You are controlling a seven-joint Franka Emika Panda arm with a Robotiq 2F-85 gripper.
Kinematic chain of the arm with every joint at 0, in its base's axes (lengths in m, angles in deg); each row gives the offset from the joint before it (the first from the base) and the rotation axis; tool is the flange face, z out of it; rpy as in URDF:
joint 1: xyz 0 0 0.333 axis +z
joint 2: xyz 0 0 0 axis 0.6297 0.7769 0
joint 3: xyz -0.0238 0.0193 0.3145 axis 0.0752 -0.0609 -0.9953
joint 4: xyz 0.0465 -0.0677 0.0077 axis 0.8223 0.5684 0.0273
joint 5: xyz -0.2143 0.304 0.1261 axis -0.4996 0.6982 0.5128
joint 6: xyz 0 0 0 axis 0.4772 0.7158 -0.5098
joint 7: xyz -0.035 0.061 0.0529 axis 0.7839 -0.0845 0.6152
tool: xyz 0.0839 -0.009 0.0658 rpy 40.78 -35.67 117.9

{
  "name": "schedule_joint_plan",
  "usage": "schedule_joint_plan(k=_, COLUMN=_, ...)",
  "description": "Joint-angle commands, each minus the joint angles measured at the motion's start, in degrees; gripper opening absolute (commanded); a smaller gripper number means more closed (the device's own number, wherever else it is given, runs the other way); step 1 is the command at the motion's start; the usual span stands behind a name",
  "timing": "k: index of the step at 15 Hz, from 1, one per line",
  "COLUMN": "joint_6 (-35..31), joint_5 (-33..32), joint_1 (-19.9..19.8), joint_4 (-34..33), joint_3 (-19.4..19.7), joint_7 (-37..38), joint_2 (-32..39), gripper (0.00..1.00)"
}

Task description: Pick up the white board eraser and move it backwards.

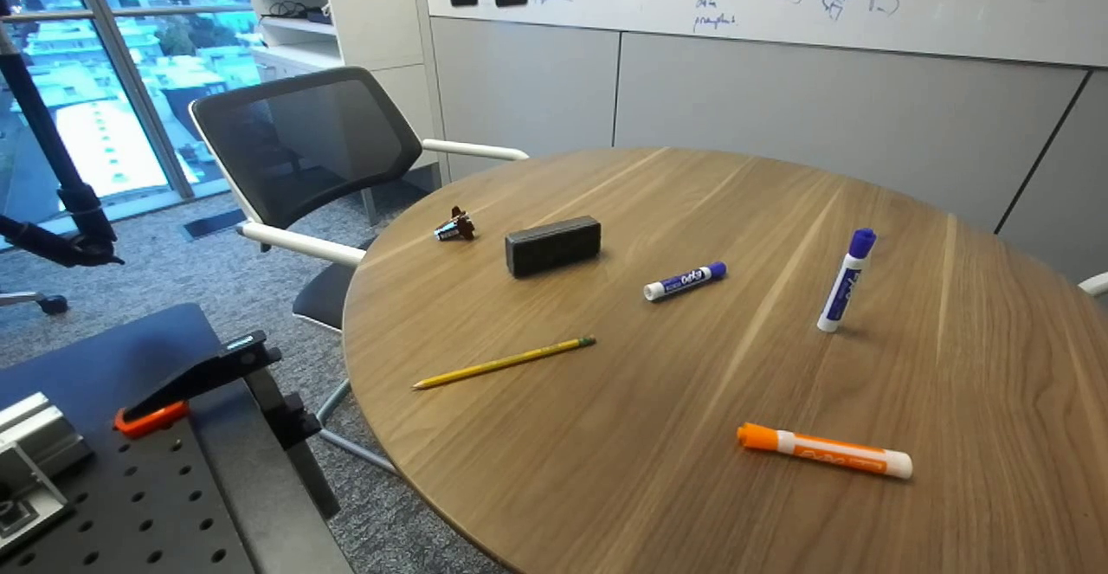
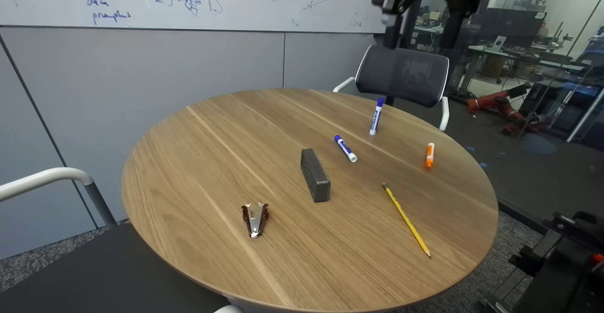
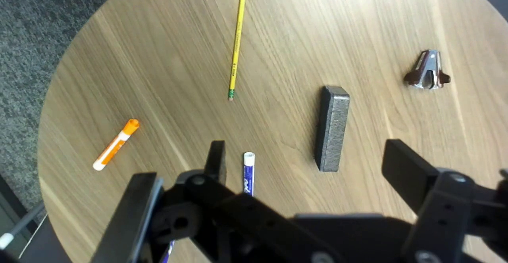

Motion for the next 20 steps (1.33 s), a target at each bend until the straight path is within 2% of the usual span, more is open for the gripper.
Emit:
schedule_joint_plan(k=1, joint_6=-0.85, joint_5=-1.56, joint_1=4.86, joint_4=-11.33, joint_3=2.77, joint_7=5.53, joint_2=14.31, gripper=1.00)
schedule_joint_plan(k=8, joint_6=-2.46, joint_5=-0.62, joint_1=13.38, joint_4=-32.20, joint_3=9.44, joint_7=11.78, joint_2=39.31, gripper=1.00)
schedule_joint_plan(k=14, joint_6=0.99, joint_5=1.09, joint_1=14.05, joint_4=-49.36, joint_3=12.62, joint_7=12.07, joint_2=55.04, gripper=1.00)
schedule_joint_plan(k=16, joint_6=1.89, joint_5=1.38, joint_1=13.95, joint_4=-52.63, joint_3=13.01, joint_7=11.99, joint_2=57.34, gripper=0.74)
schedule_joint_plan(k=20, joint_6=3.47, joint_5=1.87, joint_1=14.29, joint_4=-53.53, joint_3=12.36, joint_7=11.45, joint_2=56.02, gripper=0.42)
